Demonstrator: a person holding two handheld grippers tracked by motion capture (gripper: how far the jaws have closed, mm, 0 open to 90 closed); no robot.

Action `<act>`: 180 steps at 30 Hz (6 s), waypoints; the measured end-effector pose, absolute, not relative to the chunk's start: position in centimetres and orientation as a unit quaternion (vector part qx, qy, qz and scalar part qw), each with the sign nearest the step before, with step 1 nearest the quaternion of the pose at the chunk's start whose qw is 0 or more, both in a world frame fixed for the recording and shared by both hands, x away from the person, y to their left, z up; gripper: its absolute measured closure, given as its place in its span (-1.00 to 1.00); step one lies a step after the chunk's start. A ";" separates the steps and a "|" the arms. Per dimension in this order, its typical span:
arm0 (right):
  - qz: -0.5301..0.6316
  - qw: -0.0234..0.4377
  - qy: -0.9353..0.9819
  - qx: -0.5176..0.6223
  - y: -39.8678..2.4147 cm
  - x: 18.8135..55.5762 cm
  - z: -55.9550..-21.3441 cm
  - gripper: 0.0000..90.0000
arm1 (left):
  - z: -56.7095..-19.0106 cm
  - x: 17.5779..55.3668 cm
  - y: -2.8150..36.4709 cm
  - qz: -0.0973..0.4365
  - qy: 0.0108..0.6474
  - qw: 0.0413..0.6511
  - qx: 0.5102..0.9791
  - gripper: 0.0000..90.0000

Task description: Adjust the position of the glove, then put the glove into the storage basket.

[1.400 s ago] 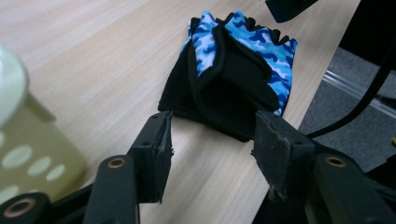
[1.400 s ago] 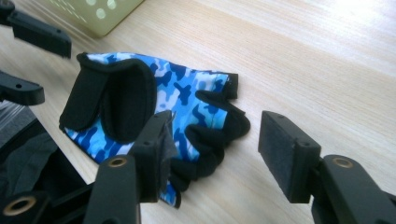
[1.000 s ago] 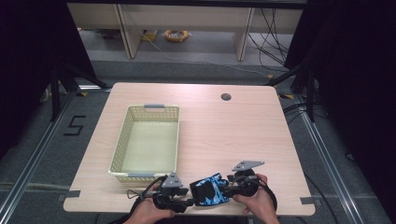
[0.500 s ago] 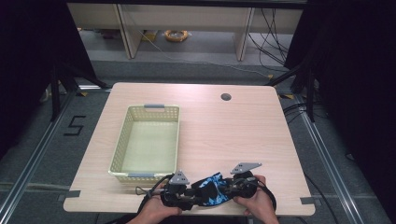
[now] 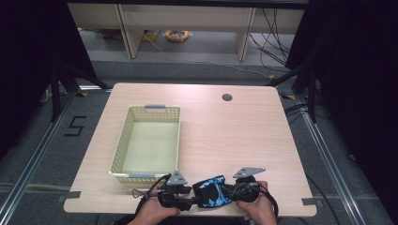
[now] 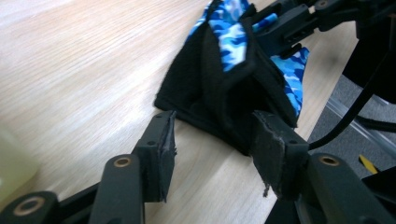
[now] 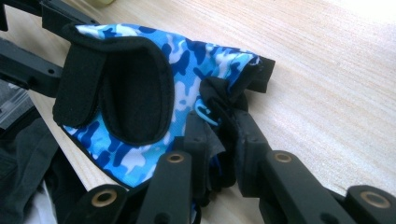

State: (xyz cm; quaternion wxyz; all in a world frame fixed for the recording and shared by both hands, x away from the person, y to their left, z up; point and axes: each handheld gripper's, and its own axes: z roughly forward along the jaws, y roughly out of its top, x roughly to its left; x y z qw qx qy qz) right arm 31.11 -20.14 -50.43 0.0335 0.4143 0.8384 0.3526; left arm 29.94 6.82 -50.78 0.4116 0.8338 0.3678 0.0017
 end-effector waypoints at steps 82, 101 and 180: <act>0.461 0.054 0.810 0.358 -15.0 33.8 -40.0 0.80 | -40.7 33.2 13.1 0.069 0.350 0.488 0.797 0.86; 0.462 0.050 0.823 0.327 -9.3 36.7 -38.5 0.80 | -39.6 35.3 18.8 0.066 0.388 0.477 0.786 0.86; 0.324 0.002 0.876 0.358 1.1 39.8 -45.2 0.64 | -42.9 36.6 26.7 0.045 0.432 0.352 0.829 0.17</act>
